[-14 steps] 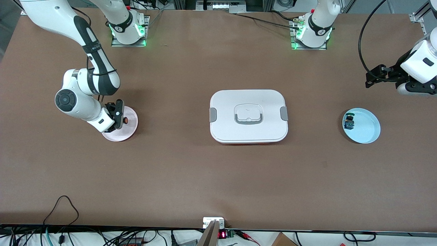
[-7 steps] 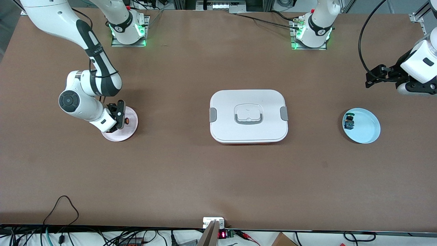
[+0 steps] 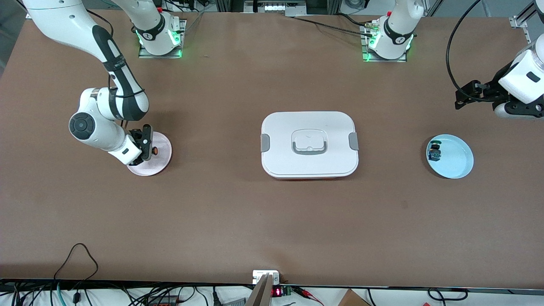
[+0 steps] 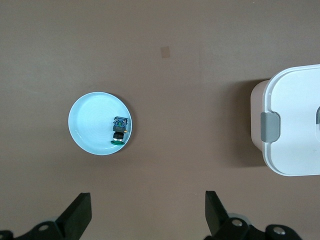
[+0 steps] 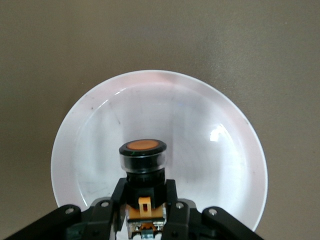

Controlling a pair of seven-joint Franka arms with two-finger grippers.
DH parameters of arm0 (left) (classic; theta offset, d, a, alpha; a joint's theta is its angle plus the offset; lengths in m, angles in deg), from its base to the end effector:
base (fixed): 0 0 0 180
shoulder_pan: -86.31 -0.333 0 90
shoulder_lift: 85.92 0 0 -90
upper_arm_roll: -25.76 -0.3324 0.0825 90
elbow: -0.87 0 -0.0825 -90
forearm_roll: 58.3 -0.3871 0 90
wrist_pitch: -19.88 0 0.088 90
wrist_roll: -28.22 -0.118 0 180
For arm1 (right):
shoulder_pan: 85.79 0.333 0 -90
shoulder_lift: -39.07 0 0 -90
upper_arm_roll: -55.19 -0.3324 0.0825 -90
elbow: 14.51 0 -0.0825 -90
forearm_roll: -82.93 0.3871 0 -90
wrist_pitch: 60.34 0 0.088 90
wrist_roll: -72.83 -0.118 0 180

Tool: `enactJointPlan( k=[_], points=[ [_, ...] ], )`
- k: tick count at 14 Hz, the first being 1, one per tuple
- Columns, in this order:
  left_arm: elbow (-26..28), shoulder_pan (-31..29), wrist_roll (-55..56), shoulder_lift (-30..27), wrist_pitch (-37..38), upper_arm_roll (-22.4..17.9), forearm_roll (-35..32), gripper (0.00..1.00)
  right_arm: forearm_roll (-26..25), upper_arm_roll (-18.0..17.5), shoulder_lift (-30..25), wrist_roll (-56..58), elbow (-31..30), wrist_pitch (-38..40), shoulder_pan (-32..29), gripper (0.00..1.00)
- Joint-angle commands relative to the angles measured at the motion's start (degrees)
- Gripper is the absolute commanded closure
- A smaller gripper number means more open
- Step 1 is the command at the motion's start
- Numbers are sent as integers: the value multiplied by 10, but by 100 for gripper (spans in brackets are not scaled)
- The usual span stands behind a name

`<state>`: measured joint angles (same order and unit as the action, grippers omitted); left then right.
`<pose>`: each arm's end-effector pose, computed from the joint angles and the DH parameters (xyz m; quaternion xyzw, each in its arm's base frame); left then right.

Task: Transfer orange switch to right arm and place
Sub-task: 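Lower the switch onto the white plate with the right gripper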

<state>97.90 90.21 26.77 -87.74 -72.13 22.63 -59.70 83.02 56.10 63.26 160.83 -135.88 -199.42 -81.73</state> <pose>0.5462 -0.0041 0.5921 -0.9993 0.0202 0.0280 0.0112 0.5717 0.0314 0.2027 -0.6989 -0.7129 0.0436 0.0360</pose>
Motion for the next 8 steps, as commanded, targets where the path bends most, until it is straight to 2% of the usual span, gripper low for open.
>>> enactJointPlan(
  k=[1, 5, 6, 8],
  points=[
    [-15, 9, -2, 7, 7, -9, 8, 0, -8, 1, 2, 9, -8, -16, -4, 98],
    [-15, 9, -2, 7, 7, -9, 8, 0, -8, 1, 7, 9, -10, -18, -4, 97],
    [-15, 9, -3, 7, 7, -9, 8, 0, -8, 1, 6, 10, -11, -18, -4, 90],
    [-15, 9, -2, 7, 7, -10, 8, 0, -6, 1, 1, 8, -11, -15, -4, 0]
  ],
)
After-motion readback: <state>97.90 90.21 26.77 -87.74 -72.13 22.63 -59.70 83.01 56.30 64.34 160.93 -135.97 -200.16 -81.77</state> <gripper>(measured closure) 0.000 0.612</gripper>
